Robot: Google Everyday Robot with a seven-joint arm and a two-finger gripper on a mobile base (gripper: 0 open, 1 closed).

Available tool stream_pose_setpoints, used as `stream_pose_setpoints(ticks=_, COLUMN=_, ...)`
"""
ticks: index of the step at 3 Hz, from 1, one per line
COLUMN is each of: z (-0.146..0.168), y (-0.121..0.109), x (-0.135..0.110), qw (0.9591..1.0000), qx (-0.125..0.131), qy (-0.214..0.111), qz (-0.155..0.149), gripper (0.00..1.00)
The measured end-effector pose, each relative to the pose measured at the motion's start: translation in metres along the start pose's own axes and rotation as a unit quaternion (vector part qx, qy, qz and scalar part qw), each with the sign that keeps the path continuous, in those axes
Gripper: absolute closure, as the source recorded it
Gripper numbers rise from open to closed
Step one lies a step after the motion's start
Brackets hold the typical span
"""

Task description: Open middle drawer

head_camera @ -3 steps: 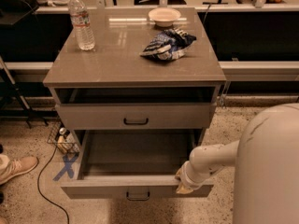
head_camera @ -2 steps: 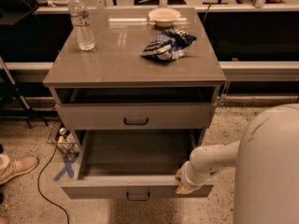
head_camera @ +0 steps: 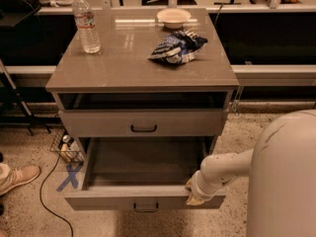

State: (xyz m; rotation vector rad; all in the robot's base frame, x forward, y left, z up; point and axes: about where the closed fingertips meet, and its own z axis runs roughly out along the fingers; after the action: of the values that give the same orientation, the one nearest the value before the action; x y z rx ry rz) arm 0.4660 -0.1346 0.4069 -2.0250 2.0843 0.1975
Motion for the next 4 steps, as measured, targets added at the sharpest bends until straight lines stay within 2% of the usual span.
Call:
stream_pose_setpoints(ticks=1, z=0.0008, y=0.0008, x=-0.0001, qw=1.0, qx=-0.001, qy=0.0, qz=0.0, gripper=0.82)
stream_pose_setpoints(ticks=4, z=0.0032, y=0.0047, x=-0.0008, qw=1.0, qx=-0.007, qy=-0.002, qz=-0.002, gripper=0.11)
